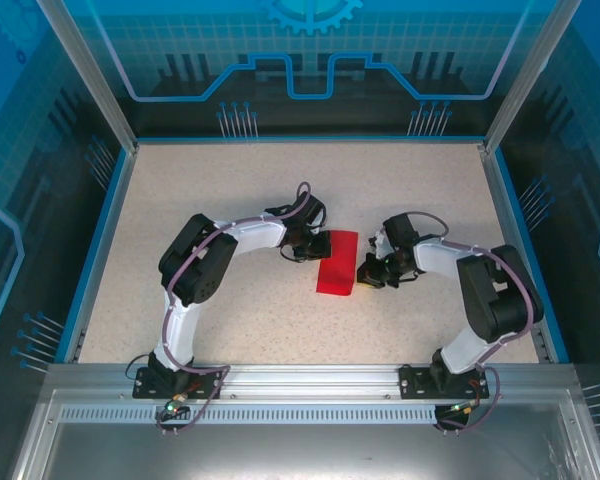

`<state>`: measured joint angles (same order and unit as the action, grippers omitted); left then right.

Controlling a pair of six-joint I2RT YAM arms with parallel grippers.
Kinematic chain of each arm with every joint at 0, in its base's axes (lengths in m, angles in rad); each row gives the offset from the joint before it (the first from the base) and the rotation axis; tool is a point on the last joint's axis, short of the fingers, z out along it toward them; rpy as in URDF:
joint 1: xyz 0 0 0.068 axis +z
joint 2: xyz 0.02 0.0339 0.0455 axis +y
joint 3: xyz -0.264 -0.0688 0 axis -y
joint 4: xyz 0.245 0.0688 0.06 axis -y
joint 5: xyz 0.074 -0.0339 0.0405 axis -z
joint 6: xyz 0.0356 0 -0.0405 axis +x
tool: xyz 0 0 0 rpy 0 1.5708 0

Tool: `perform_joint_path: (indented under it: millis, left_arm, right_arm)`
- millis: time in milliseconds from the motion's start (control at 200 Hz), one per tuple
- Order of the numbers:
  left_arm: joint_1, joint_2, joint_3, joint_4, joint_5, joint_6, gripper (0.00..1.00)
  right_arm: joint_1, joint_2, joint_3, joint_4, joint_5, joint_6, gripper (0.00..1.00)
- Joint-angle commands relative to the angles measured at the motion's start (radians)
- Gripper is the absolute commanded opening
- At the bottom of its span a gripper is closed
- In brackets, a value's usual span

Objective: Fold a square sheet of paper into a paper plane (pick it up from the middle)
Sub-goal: Fold the square sheet of paper in half at the center of the table.

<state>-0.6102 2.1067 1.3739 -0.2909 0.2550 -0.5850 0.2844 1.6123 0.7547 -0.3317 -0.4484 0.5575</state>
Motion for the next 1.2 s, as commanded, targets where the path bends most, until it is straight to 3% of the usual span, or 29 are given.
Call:
perform_joint_path:
  millis: [0, 240, 515, 895, 1195]
  left_arm:
    - [0.010, 0.122, -0.059, -0.169, -0.181, -0.005, 0.01]
    - [0.010, 0.122, -0.063, -0.165, -0.174, -0.015, 0.01]
    - [0.010, 0.127, -0.063, -0.169, -0.181, -0.027, 0.01]
    - [0.012, 0.135, -0.063, -0.175, -0.189, -0.052, 0.01]
    - [0.013, 0.131, -0.059, -0.177, -0.184, -0.045, 0.01]
  right_arm:
    - [0.014, -0.055, 0.054, -0.011, -0.004, -0.004, 0.00]
    - [0.100, 0.076, 0.118, 0.044, -0.016, 0.005, 0.00]
    - [0.103, 0.116, 0.045, 0.045, -0.017, -0.020, 0.00]
    - [0.107, -0.022, -0.185, 0.030, -0.032, 0.064, 0.00]
    - [0.095, -0.174, -0.074, -0.063, 0.014, 0.026, 0.00]
